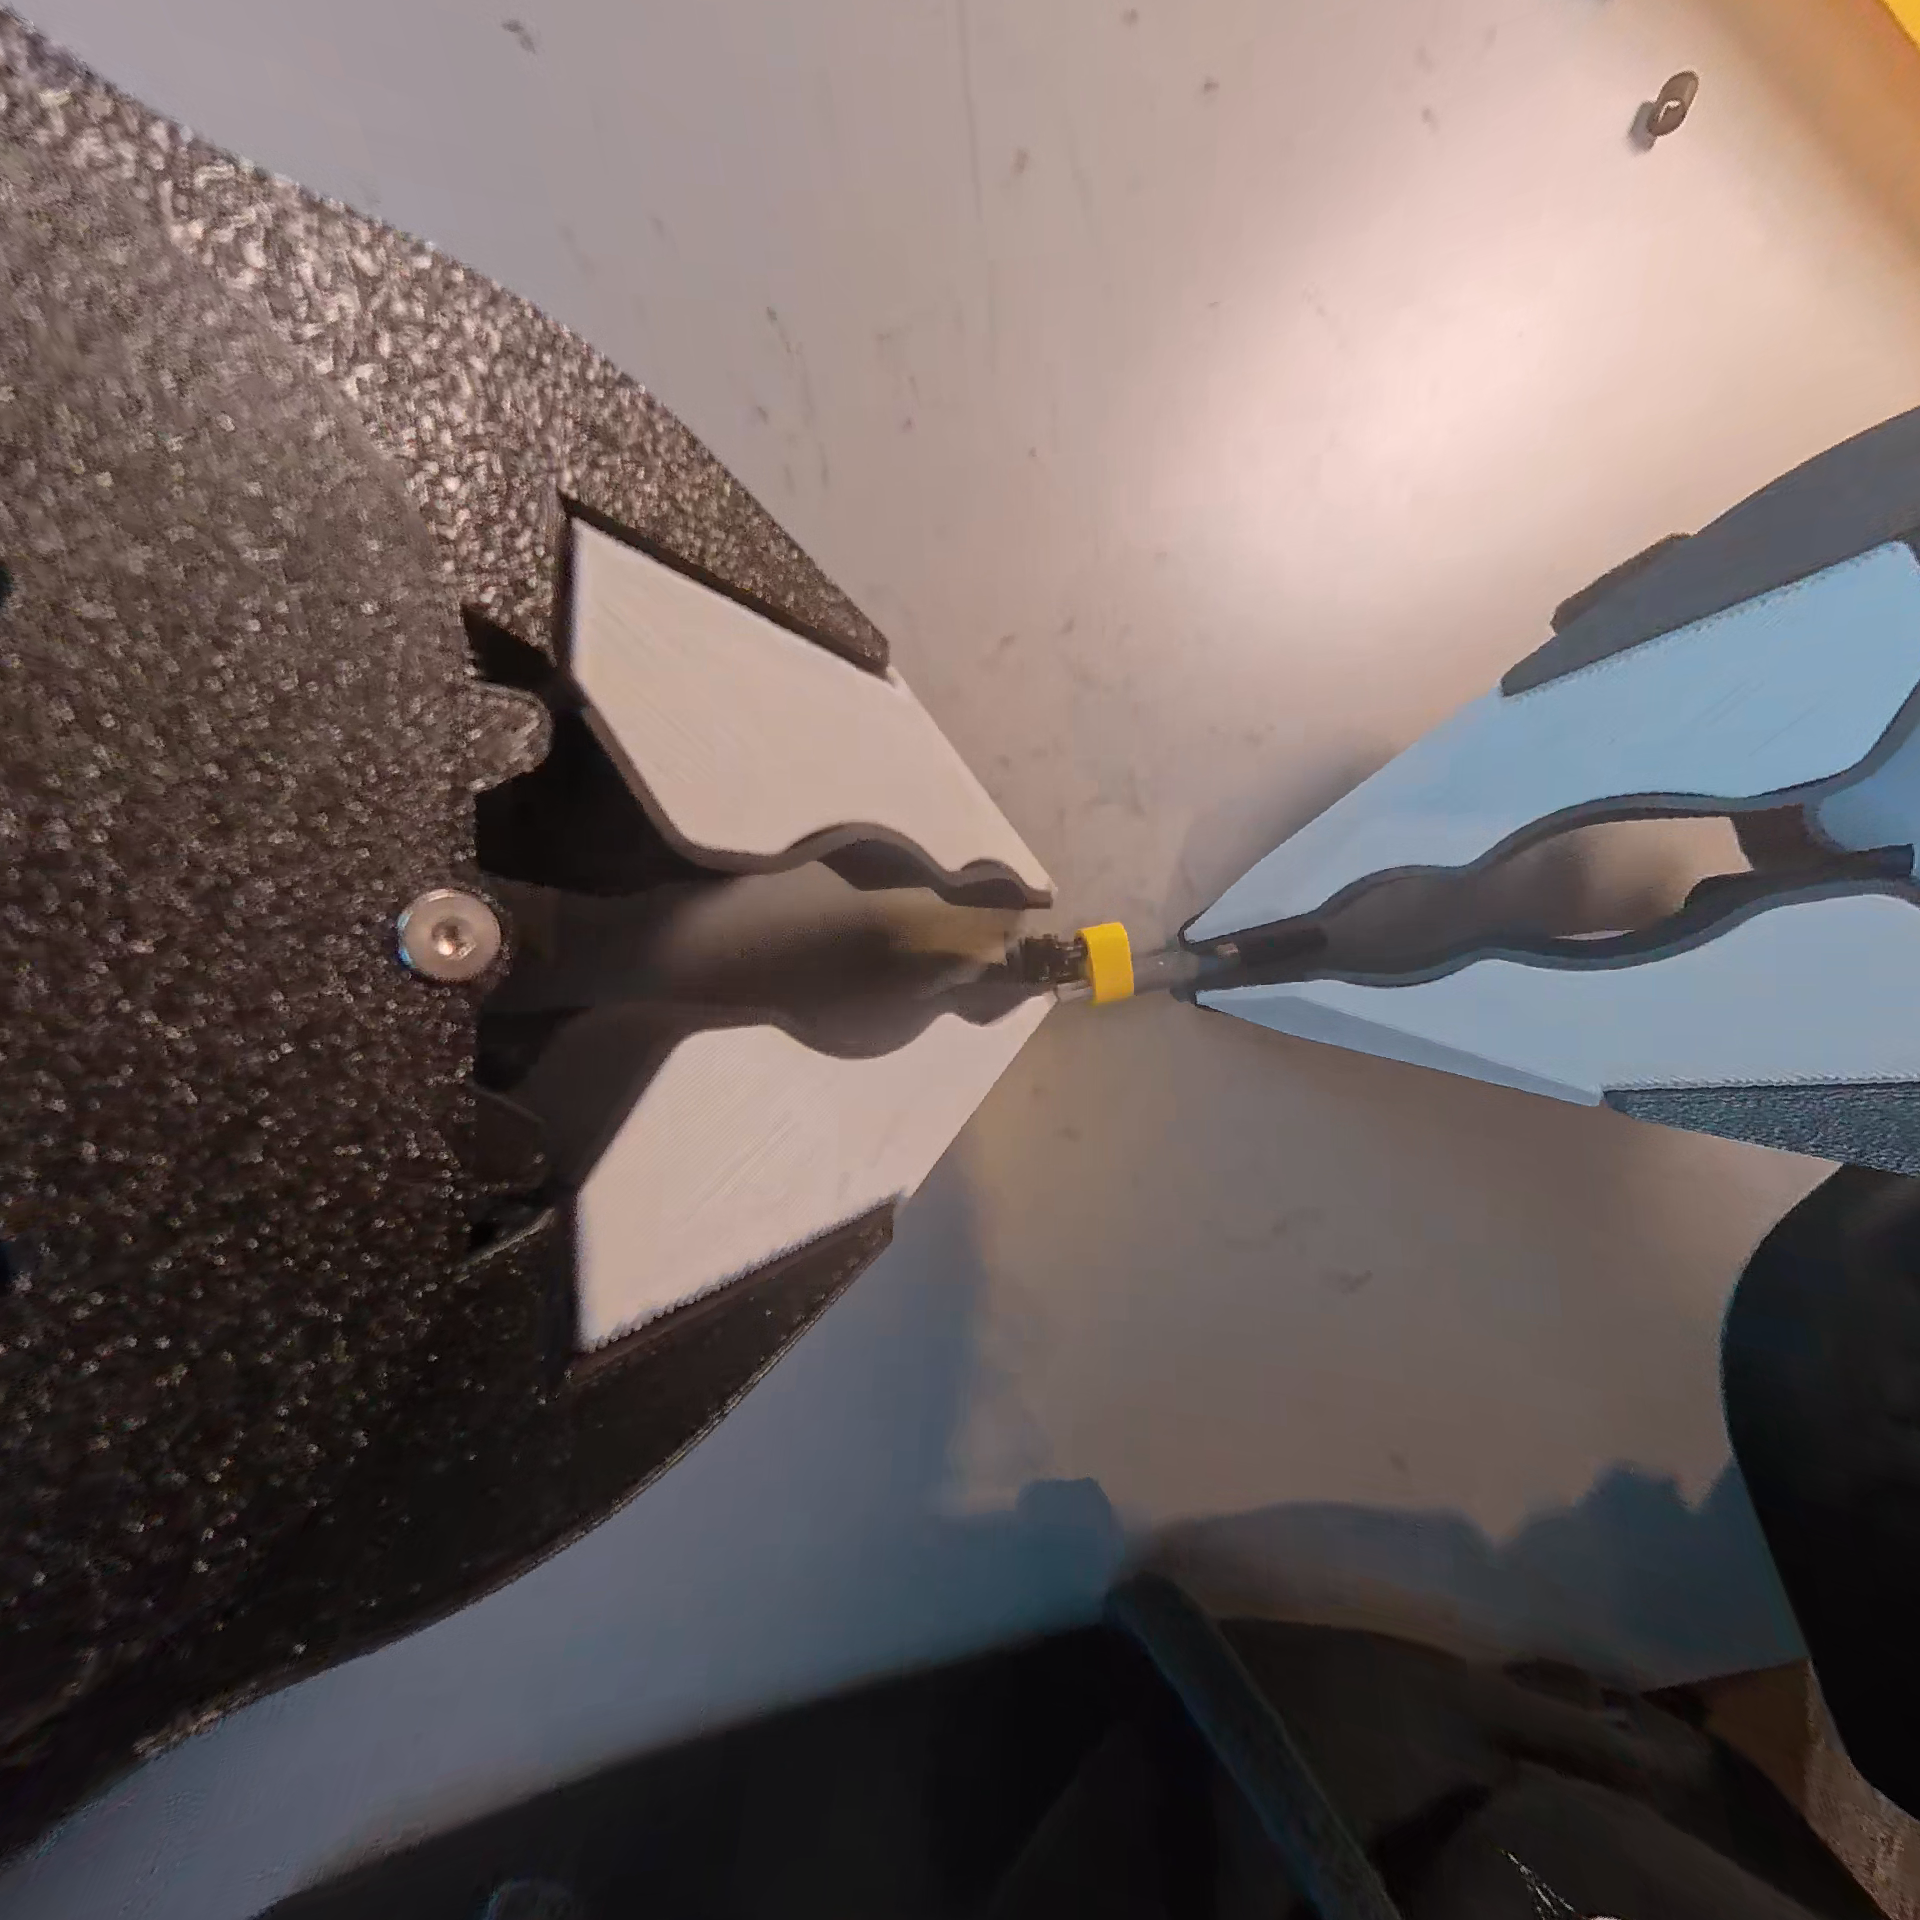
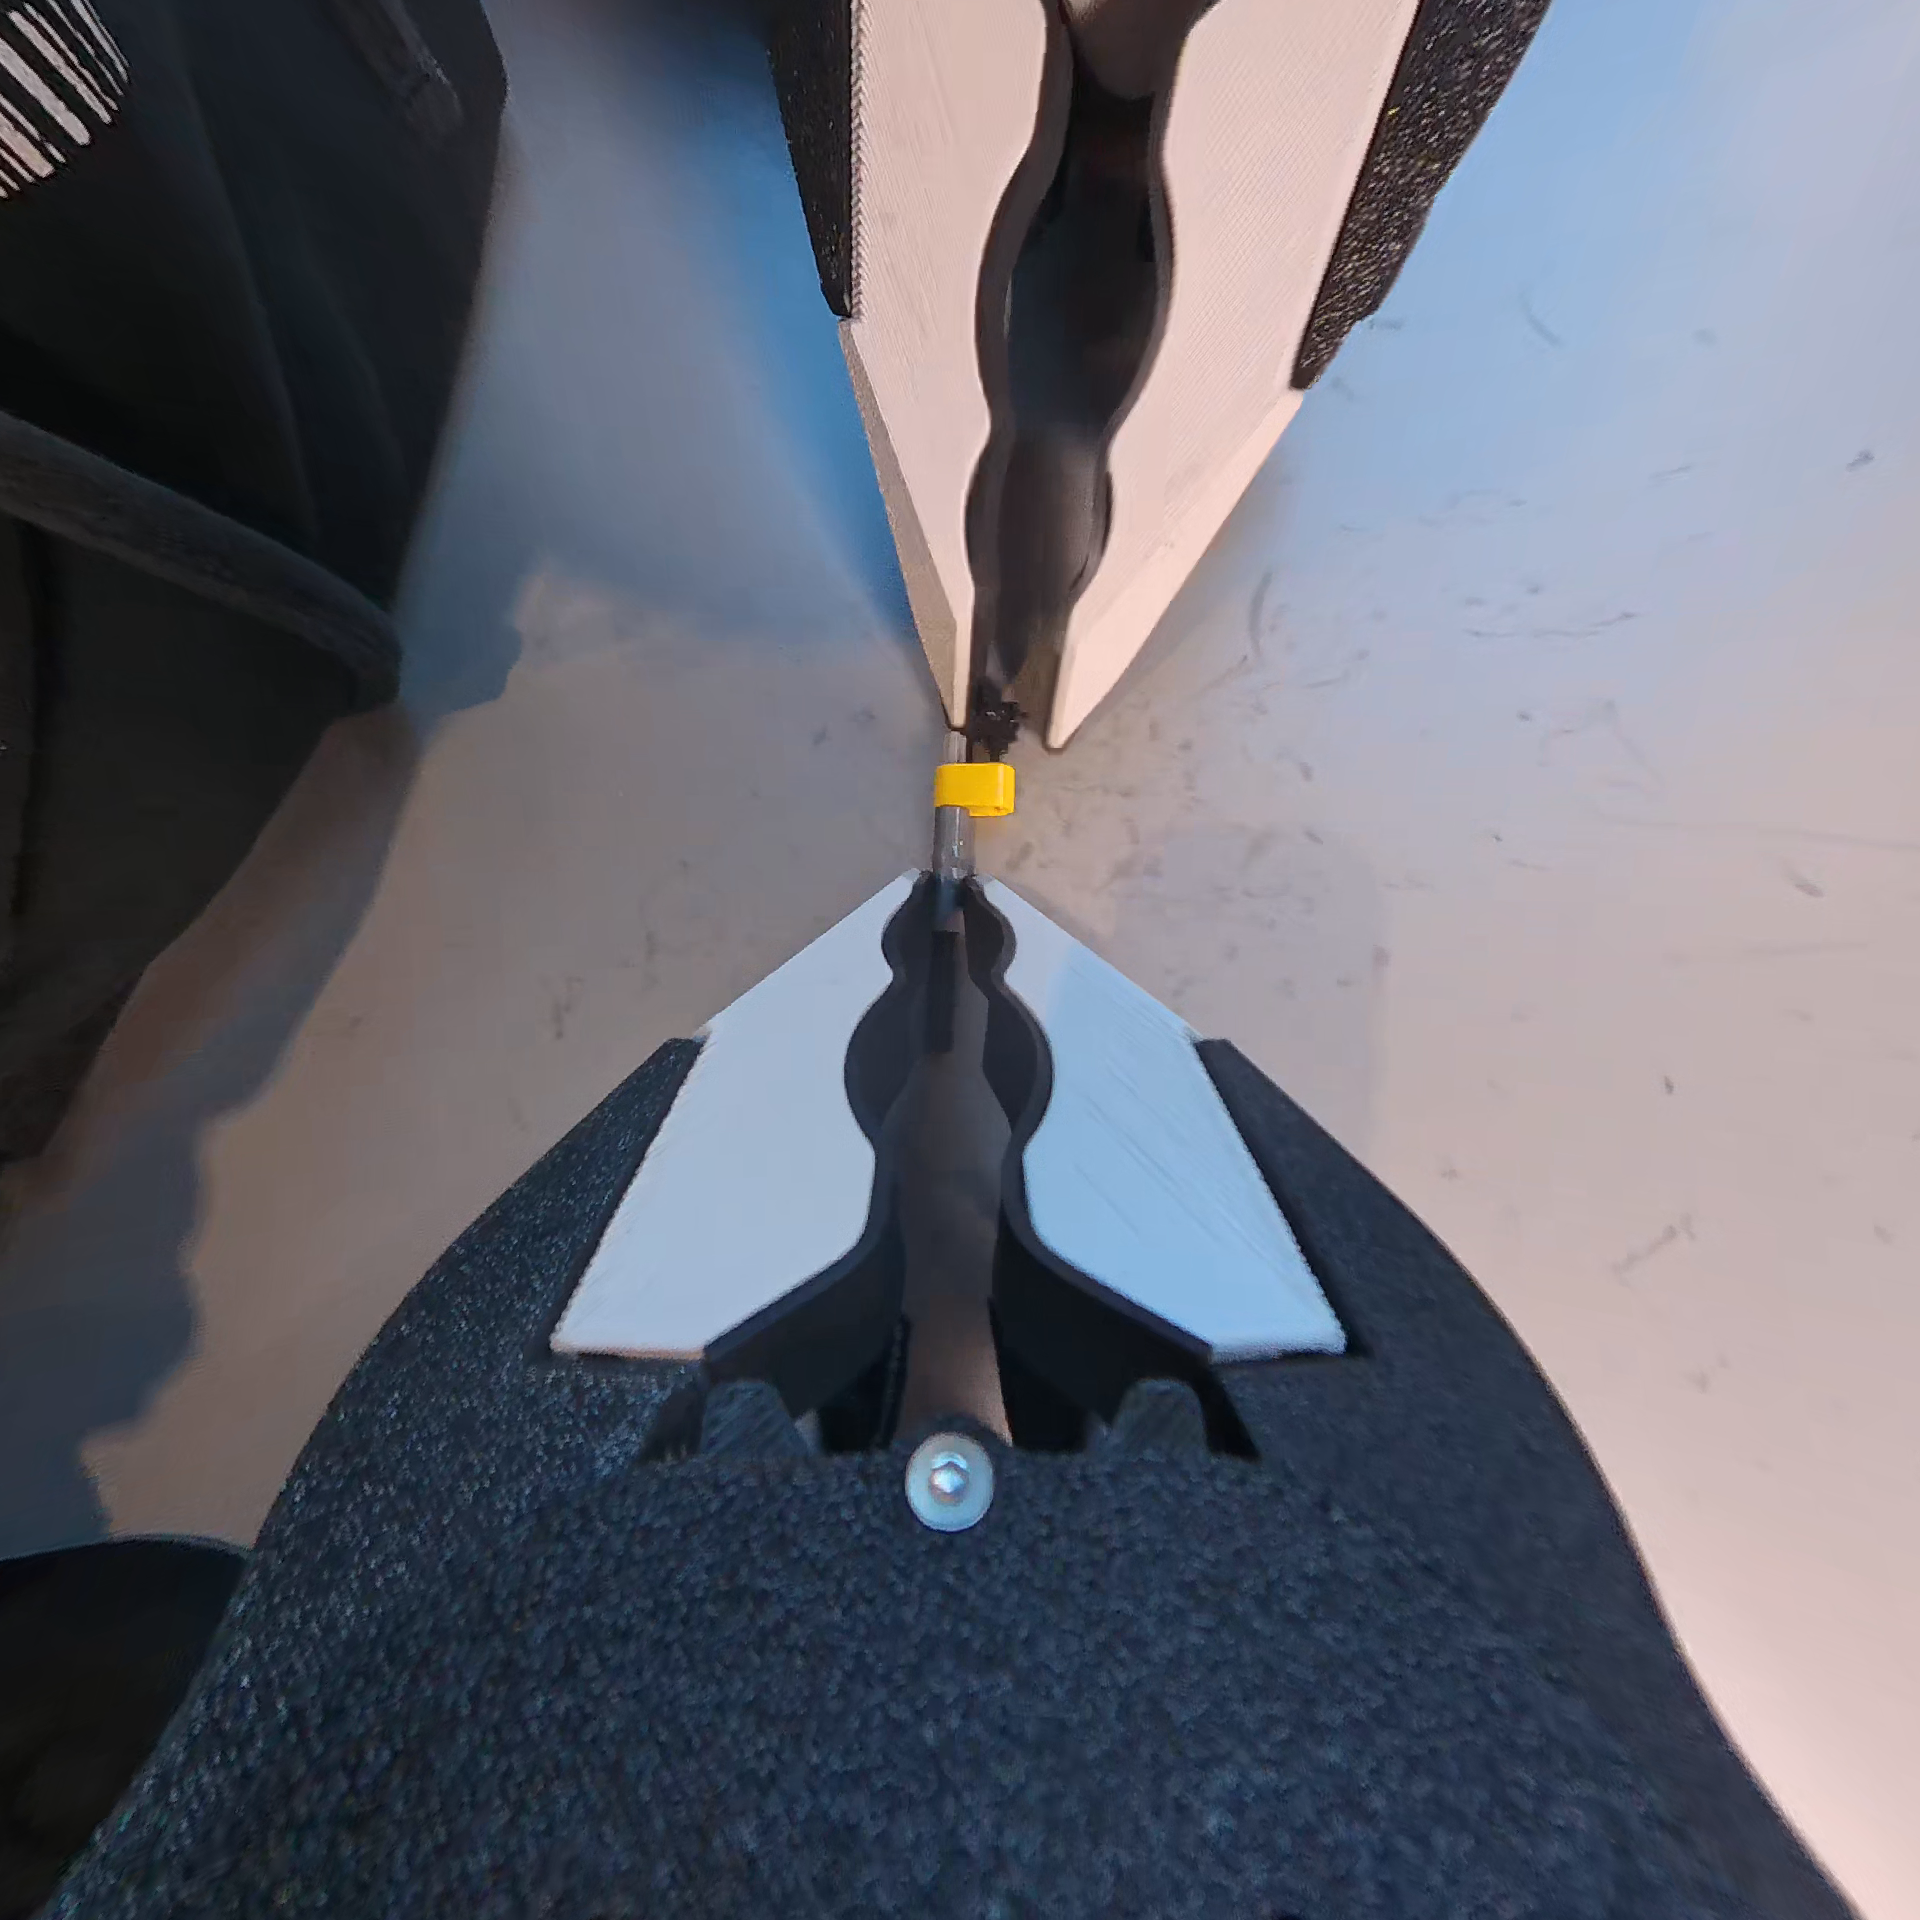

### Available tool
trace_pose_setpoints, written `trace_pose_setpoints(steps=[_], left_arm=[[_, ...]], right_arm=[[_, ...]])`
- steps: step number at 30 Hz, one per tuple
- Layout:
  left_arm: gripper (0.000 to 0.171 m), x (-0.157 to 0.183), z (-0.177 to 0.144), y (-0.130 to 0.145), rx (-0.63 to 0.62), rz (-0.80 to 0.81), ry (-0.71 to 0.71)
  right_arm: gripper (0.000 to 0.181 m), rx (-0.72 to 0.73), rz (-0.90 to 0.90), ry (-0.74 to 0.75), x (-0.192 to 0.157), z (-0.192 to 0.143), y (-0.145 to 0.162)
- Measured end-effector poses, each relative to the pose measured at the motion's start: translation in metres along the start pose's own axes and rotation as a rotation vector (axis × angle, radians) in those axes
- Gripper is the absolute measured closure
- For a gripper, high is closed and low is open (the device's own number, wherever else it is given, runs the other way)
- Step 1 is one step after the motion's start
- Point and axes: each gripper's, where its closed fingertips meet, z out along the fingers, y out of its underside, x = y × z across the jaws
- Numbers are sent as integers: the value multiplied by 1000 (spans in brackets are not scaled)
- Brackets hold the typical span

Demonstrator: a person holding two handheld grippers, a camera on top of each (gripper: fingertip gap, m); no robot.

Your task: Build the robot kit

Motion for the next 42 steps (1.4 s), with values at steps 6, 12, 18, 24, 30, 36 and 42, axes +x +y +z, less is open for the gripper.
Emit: trace_pose_setpoints(steps=[6,12,18,24,30,36,42], left_arm=[[154,1,-3,2,-2,-9,17],[169,2,-9,2,6,-7,36],[170,4,-5,4,-9,12,45],[171,4,-4,3,-11,31,83],[171,2,-3,2,-17,38,146],[171,8,-4,2,-37,103,266],[168,13,-4,0,-19,113,272]], right_arm=[[176,-18,1,1,0,1,0],[176,-27,-2,-1,0,1,-1],[176,-39,-19,-8,-1,2,-2],[177,-50,-43,-25,-2,2,-2],[177,-78,-89,-42,-4,2,-1],[177,-72,-125,-77,-6,2,-1],[176,-63,-123,-75,-7,0,2]])
